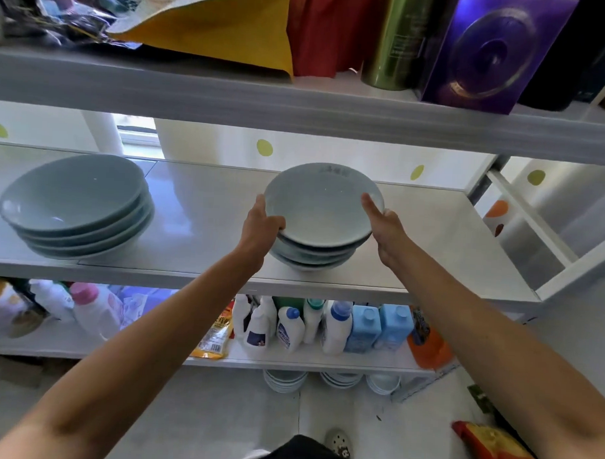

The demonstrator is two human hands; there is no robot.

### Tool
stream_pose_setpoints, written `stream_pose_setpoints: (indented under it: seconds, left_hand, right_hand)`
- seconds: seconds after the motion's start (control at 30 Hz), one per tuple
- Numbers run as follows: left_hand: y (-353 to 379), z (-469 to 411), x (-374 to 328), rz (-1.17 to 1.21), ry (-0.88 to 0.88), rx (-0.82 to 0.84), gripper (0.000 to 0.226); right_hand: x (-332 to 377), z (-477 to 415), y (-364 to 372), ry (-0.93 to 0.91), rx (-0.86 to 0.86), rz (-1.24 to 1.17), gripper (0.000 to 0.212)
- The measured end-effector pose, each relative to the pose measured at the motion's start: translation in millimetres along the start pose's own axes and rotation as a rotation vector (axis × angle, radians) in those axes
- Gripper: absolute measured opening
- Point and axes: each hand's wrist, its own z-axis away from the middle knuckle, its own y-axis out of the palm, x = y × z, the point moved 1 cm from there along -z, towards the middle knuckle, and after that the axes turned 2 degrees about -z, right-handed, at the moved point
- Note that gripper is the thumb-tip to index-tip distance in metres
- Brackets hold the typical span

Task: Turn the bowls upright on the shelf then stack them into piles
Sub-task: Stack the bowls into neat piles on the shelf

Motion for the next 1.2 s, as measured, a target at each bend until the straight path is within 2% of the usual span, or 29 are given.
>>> stream_pose_setpoints:
  seconds: [0.47,0.6,0.73,0.8,1.1,1.2]
  left_hand:
    - [-17.3,-17.3,9.7,-0.014,0.005,0.038,0.049]
    - [-13.3,-21.4,10.7,0.145,-0.009,0.057,0.043]
    - [-1.2,-15.6,18.6,0.362,-0.267,0.077,0.046]
    - [2.9,-11.1,18.9,0.468,-0.342,0.098,0.046]
    - [4.2,-14.4,21.5,0.513,-0.337,0.083,0.051]
    - [4.0,-14.7,22.5,0.565,-0.319,0.075,0.056]
  right_hand:
    - [-15.5,4.7,23.7,0.059,-0.012,-0.031,0.063]
    - [-18.2,8.4,24.0,0.095,0.012,-0.099,0.061]
    - [-21.3,13.8,25.7,0.143,0.096,-0.187,0.064]
    - [-21.3,13.6,24.9,0.138,0.125,-0.205,0.063]
    - [-19.1,17.2,23.1,0.099,0.202,-0.177,0.061]
    - [-27.8,12.5,21.6,0.081,0.188,-0.269,0.067]
